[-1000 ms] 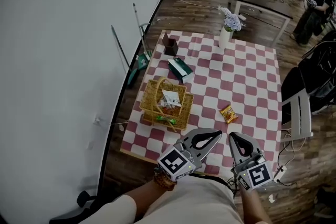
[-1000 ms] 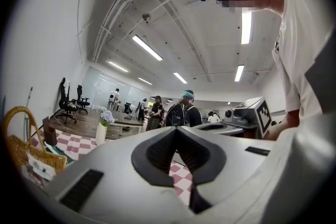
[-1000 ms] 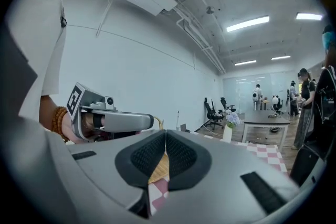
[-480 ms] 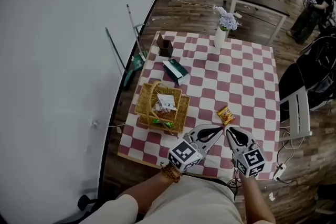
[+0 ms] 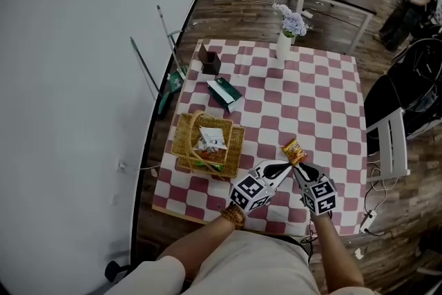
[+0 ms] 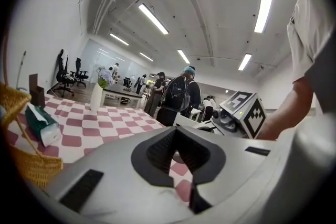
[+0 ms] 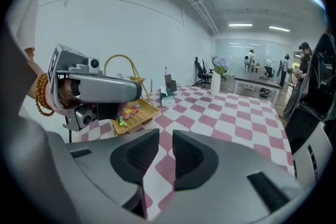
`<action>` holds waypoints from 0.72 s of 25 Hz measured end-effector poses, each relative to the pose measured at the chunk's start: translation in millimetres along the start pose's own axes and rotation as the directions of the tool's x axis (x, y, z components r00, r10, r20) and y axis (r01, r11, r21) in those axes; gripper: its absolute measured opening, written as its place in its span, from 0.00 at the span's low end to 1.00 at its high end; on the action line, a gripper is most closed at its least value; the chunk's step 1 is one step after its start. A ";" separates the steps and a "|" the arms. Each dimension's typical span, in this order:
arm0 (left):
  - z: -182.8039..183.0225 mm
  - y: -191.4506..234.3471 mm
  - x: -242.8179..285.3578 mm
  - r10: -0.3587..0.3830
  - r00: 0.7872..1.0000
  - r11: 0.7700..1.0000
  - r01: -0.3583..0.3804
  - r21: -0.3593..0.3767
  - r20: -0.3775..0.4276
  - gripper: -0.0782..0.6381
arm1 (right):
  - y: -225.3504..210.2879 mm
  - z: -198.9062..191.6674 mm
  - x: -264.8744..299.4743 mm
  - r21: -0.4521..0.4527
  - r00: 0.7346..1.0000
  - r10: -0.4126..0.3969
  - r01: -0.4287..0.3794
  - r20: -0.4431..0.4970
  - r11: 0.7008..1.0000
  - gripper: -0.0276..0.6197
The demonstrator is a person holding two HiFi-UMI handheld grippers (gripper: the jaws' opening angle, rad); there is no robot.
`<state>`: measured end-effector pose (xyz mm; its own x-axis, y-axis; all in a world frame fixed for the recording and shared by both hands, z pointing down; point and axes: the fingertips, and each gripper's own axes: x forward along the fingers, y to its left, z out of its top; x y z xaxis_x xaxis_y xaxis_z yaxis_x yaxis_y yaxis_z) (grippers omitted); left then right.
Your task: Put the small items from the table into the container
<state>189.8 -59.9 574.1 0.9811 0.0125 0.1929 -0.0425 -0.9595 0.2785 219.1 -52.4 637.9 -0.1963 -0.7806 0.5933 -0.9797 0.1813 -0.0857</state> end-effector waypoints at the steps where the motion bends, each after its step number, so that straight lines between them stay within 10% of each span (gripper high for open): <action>1: -7.0 3.9 3.7 0.000 1.000 1.000 -0.001 -0.011 -0.010 0.14 | -3.9 -4.9 4.8 0.003 1.000 -0.008 0.008 -0.013 1.000 0.20; 18: -92.9 58.8 51.3 0.024 0.987 0.990 -0.046 -0.135 -0.159 0.14 | -50.9 -73.2 75.8 0.005 0.961 -0.070 0.074 -0.266 0.997 0.26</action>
<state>220.2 -89.5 687.8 0.9374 0.0340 0.3467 -0.1124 -0.9125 0.3934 257.0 -77.0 745.8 -0.1092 -0.6041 0.7894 -0.9918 0.1198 -0.0455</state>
